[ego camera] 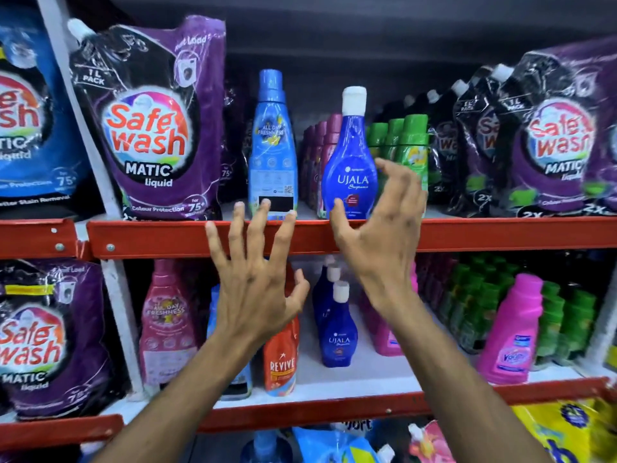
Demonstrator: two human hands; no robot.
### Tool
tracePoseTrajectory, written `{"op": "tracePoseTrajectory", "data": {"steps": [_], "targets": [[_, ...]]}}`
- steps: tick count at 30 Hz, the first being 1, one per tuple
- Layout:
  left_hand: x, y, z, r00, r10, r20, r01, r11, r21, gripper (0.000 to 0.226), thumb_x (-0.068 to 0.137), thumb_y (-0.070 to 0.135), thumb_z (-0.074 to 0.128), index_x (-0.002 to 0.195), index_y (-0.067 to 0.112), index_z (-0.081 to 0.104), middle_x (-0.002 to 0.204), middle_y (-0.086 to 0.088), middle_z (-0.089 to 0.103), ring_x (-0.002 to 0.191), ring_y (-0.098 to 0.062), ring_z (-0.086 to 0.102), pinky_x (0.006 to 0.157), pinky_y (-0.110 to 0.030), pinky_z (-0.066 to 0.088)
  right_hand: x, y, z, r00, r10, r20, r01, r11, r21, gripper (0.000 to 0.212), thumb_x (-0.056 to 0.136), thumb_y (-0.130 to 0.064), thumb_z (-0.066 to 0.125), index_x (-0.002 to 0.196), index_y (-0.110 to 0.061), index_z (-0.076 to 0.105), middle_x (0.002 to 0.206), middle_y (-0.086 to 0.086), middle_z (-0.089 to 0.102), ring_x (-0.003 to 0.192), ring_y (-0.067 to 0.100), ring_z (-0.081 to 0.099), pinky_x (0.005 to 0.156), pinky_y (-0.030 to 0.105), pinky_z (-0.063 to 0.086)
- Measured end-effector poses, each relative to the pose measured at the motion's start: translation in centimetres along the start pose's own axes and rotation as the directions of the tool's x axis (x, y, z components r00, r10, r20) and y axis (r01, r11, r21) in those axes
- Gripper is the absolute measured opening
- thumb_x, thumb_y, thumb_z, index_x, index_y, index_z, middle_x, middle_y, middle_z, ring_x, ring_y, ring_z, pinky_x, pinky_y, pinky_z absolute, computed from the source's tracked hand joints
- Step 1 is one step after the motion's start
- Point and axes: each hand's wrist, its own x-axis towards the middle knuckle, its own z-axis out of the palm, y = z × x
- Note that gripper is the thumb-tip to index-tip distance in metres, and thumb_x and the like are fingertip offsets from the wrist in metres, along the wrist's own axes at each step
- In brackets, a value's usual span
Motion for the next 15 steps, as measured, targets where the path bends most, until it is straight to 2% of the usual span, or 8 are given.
{"op": "tracePoseTrajectory", "data": {"steps": [3, 4, 6, 8, 11, 15], "targets": [[0.5, 0.9, 0.3, 0.999, 0.029, 0.026, -0.029, 0.999, 0.013, 0.084, 0.075, 0.044, 0.061, 0.153, 0.024, 0.037, 0.157, -0.014, 0.041, 0.15, -0.044, 0.026, 0.121, -0.074, 0.004, 2.3, -0.1, 1.0, 0.981, 0.116, 0.154, -0.099, 0.988, -0.116, 0.092, 0.069, -0.058, 0.074, 0.14, -0.01, 0.04, 0.138, 0.01, 0.049, 0.127, 0.029, 0.047, 0.107, 0.038, 0.039], [0.6, 1.0, 0.5, 0.999, 0.03, 0.032, -0.03, 0.999, 0.018, 0.084, 0.074, 0.043, 0.062, 0.152, 0.024, 0.038, 0.155, -0.014, 0.043, 0.15, -0.045, 0.027, 0.121, -0.074, 0.003, 2.6, 0.0, 1.3, 0.97, 0.153, 0.189, -0.128, 0.982, -0.142, 0.098, 0.066, -0.062, 0.076, 0.14, -0.01, 0.039, 0.138, 0.01, 0.048, 0.127, 0.029, 0.048, 0.105, 0.041, 0.041], [0.5, 1.0, 0.9, 0.999, 0.032, 0.029, -0.033, 0.999, 0.032, 0.085, 0.073, 0.043, 0.062, 0.152, 0.024, 0.039, 0.153, -0.013, 0.045, 0.149, -0.044, 0.028, 0.121, -0.074, 0.002, 2.8, 0.0, 1.8, 0.961, 0.181, 0.207, -0.154, 0.978, -0.143, 0.096, 0.06, -0.063, 0.08, 0.133, -0.012, 0.043, 0.13, 0.01, 0.053, 0.12, 0.032, 0.055, 0.096, 0.043, 0.047], [0.4, 0.7, 1.2, 0.999, 0.039, 0.021, -0.04, 0.998, 0.043, 0.085, 0.072, 0.043, 0.062, 0.152, 0.025, 0.038, 0.152, -0.013, 0.045, 0.148, -0.044, 0.029, 0.121, -0.074, 0.003, 3.0, 0.1, 2.0, 0.969, 0.163, 0.187, -0.143, 0.983, -0.114, 0.089, 0.058, -0.06, 0.082, 0.125, -0.012, 0.047, 0.122, 0.009, 0.058, 0.112, 0.032, 0.06, 0.088, 0.04, 0.049], [0.2, 0.2, 1.0, 0.999, 0.044, 0.012, -0.045, 0.998, 0.053, 0.087, 0.071, 0.043, 0.062, 0.153, 0.026, 0.036, 0.151, -0.013, 0.046, 0.147, -0.043, 0.03, 0.12, -0.074, 0.005, 3.7, 0.2, 1.4, 0.979, 0.138, 0.147, -0.132, 0.99, -0.05, 0.087, 0.061, -0.058, 0.082, 0.128, -0.012, 0.05, 0.123, 0.007, 0.06, 0.112, 0.029, 0.06, 0.091, 0.038, 0.048], [0.2, 0.4, 0.9, 0.999, 0.046, 0.027, -0.048, 0.997, 0.057, 0.087, 0.073, 0.043, 0.063, 0.154, 0.027, 0.034, 0.151, -0.012, 0.046, 0.147, -0.042, 0.032, 0.12, -0.074, 0.006, 4.8, -0.5, -1.8, 0.992, 0.094, -0.086, -0.085, 0.991, 0.101, 0.09, 0.06, -0.062, 0.081, 0.129, -0.01, 0.053, 0.122, 0.005, 0.064, 0.109, 0.021, 0.061, 0.091, 0.025, 0.043]]}}
